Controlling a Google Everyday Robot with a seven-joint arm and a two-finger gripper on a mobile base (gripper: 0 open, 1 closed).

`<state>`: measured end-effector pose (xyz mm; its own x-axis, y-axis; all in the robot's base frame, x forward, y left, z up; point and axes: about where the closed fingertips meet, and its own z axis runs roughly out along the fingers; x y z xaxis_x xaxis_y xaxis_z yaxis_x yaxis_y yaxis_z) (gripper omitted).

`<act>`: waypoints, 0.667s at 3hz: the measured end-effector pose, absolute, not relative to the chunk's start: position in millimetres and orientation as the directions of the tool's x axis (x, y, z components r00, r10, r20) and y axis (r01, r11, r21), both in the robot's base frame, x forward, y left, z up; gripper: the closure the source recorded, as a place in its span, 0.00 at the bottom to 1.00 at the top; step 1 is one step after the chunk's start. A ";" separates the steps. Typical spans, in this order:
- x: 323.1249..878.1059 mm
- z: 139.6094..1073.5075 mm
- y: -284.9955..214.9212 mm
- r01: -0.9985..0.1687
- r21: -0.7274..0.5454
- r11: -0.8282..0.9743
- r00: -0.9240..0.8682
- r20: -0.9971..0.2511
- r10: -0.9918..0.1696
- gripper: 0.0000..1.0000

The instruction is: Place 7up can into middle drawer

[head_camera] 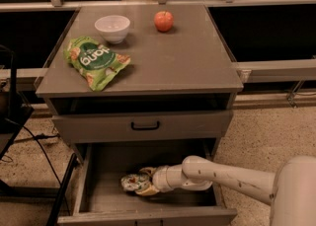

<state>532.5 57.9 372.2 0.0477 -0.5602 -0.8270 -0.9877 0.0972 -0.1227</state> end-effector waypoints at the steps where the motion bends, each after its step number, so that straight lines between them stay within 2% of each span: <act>1: 531.4 369.3 58.1 -0.989 -0.117 0.094 0.043 -0.821 -0.569 1.00; 2: 531.4 369.4 58.2 -0.989 -0.117 0.094 0.043 -0.821 -0.569 0.73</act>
Offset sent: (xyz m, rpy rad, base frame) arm -0.0011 0.0002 -0.0038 -0.0111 0.0068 0.0021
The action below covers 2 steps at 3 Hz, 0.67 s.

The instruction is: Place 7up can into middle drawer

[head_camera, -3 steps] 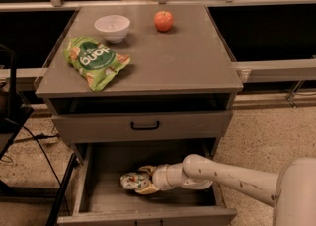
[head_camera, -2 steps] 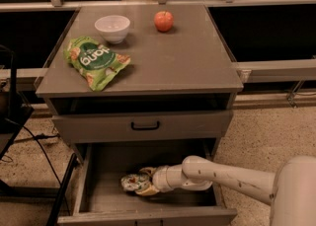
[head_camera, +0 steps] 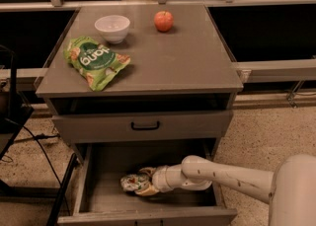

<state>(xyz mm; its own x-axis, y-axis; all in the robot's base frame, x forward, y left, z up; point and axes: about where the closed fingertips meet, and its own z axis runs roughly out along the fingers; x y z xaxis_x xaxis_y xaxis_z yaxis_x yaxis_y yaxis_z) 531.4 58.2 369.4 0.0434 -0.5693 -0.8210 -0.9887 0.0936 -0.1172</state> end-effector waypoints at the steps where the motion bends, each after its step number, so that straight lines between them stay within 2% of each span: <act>1: 531.4 369.4 58.2 -0.989 -0.117 0.094 0.043 -0.821 -0.569 0.50; 2: 531.4 369.4 58.2 -0.989 -0.117 0.094 0.043 -0.821 -0.569 0.19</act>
Offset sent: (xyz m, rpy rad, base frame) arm 0.0000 0.0000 0.0000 0.0000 0.0000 0.0000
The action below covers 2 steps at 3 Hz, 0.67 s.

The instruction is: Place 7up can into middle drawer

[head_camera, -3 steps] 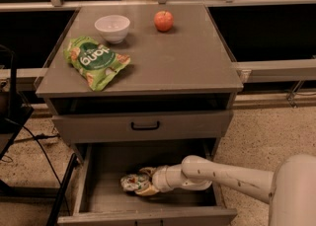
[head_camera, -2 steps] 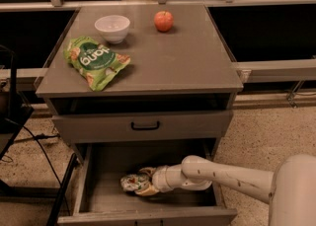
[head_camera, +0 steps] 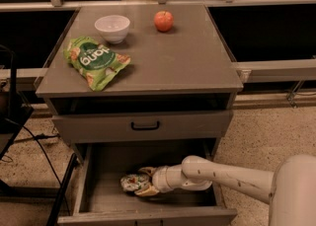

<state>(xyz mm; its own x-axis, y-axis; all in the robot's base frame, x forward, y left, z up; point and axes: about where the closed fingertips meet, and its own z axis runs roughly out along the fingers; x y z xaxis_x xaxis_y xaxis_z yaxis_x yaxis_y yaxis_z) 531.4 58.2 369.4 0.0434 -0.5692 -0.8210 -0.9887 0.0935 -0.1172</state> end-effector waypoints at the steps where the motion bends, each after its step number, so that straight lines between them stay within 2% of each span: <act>1: 531.3 369.4 58.3 -0.989 -0.117 0.093 0.043 -0.821 -0.569 0.00; 2: 531.3 369.4 58.3 -0.989 -0.117 0.093 0.043 -0.821 -0.569 0.00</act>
Offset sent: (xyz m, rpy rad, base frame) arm 0.0000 0.0000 0.0000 0.0000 0.0000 0.0000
